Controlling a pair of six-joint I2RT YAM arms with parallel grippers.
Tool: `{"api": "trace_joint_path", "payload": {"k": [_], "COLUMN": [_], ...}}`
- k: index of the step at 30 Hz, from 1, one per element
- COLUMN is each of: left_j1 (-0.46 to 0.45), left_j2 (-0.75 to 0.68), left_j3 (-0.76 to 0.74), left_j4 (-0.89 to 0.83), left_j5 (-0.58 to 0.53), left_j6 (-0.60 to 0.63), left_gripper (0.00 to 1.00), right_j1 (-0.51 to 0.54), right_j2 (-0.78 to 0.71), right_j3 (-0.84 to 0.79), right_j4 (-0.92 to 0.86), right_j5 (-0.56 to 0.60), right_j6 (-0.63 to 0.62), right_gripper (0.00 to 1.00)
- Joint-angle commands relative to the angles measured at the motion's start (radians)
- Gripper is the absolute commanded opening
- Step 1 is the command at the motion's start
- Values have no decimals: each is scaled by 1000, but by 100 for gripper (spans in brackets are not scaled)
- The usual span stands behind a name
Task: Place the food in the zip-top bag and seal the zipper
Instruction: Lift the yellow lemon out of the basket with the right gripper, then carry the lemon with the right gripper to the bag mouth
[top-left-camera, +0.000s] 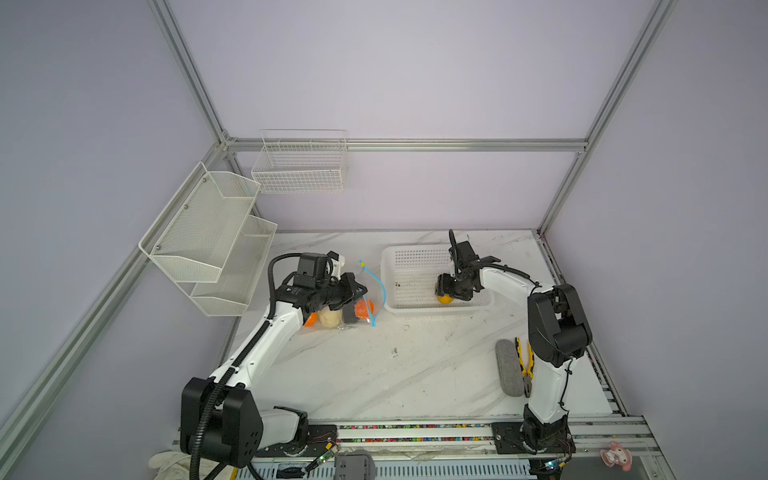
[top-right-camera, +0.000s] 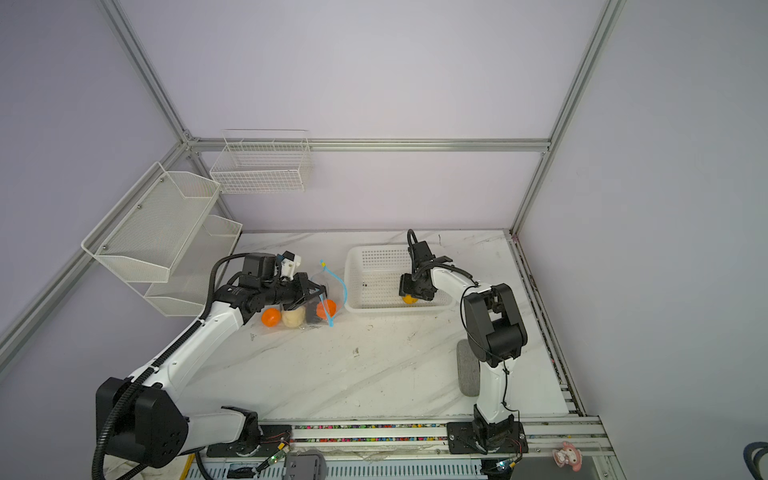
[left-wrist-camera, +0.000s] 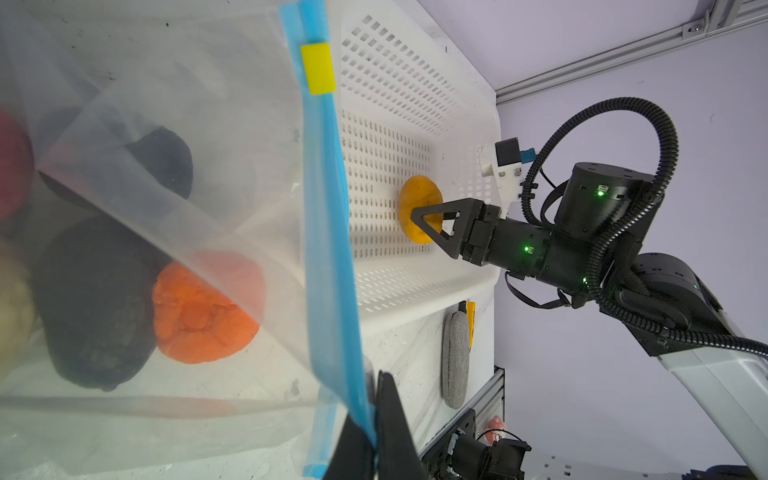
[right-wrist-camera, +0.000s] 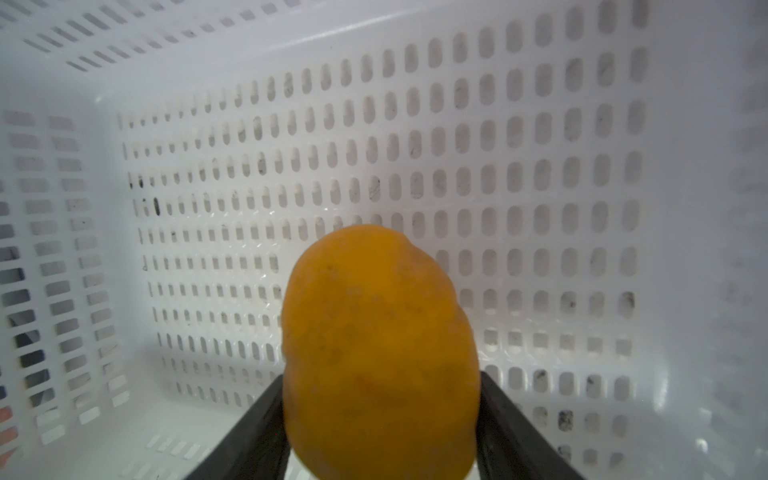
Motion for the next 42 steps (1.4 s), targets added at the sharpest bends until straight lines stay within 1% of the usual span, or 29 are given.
{"api": "trace_joint_path", "payload": {"k": [1,6,9,11,19,23,27,34,42], "left_j1": [9,9,8,9,8,9,9,8,9], "left_j2": [-30,-17,-13,-10,-4,-13,-17,-18,-32], "left_j3": [-19,2,18,29,43,46,46,48,59], "left_j4": [29,24,20,18,7,-5,-6,-6,-9], "left_j5": [15,15,15,15,10,-4,-2,-3,-4], "left_j6": [0,2,2,2,3,11,10,7,5], "left_gripper": [0,0,0,0,0,0,0,0,0], "right_j1": [-4,-3,1,9,88,119,174,263,313], "right_j2": [-60,-72,-92,-109,-185,-240,-284,-257,-194], "right_j3": [2,9,-5,-23,-120,-175,-207,-182,-129], "right_j4": [54,91,146,188,395,487,555,594,585], "right_j5": [-34,-65,-105,-110,-124,-163,-213,-269,-287], "right_j6": [13,30,43,49,94,101,93,99,98], "right_gripper": [66,64,64,63,63,63,64,64,64]}}
